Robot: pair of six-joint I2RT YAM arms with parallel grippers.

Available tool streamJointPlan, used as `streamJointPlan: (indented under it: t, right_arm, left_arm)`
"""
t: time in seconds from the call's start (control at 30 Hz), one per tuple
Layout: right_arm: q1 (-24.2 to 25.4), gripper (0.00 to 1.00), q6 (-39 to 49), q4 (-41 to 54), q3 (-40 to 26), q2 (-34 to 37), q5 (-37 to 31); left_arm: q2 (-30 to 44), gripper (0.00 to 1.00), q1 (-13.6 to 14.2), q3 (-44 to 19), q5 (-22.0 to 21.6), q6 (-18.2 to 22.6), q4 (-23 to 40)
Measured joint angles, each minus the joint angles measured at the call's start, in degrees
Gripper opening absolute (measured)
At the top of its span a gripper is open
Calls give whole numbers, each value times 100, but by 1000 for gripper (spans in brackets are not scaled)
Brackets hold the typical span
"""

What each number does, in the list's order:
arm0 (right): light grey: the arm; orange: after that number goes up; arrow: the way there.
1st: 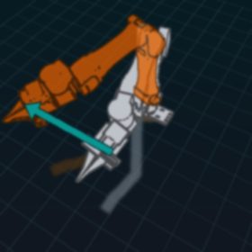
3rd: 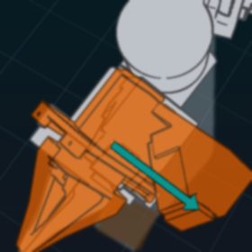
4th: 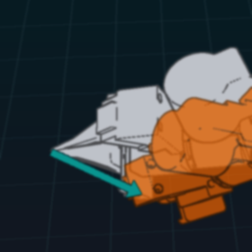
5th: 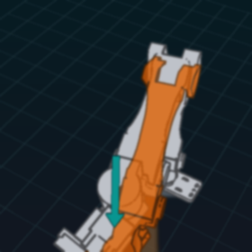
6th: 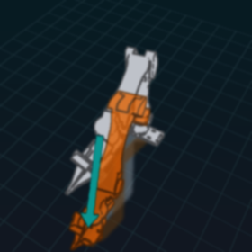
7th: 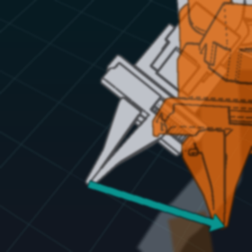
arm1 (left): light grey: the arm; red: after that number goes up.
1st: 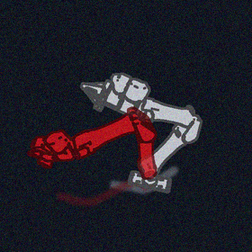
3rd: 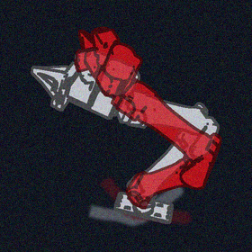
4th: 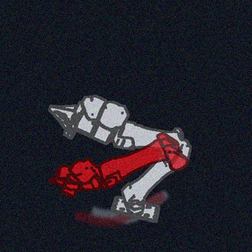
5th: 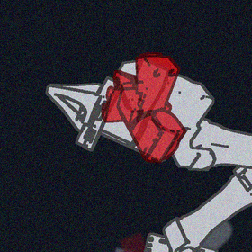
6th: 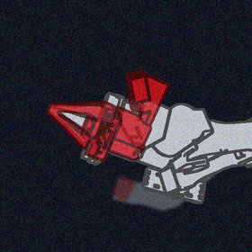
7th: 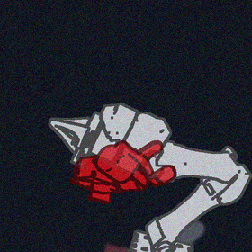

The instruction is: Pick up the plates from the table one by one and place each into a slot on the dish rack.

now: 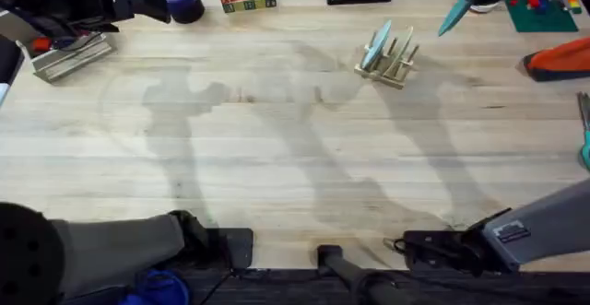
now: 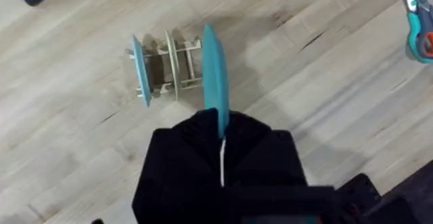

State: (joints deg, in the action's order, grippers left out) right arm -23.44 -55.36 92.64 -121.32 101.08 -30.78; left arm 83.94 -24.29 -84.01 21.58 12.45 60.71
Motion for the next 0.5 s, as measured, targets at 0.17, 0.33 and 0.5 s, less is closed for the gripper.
streamJointPlan:
  t: [0.17, 0.33, 0.5]
  right_arm:
    - [0, 31, 54, 0, 0, 209, -6]
    - [0, 31, 60, 0, 0, 322, -7]
    - [0, 31, 59, 0, 2, 488, -7]
  left_arm:
    - [0, 995, 0, 0, 0, 0, 0]
    - [0, 996, -2, 0, 0, -2, 2]
    - [0, 995, 0, 0, 0, 0, 0]
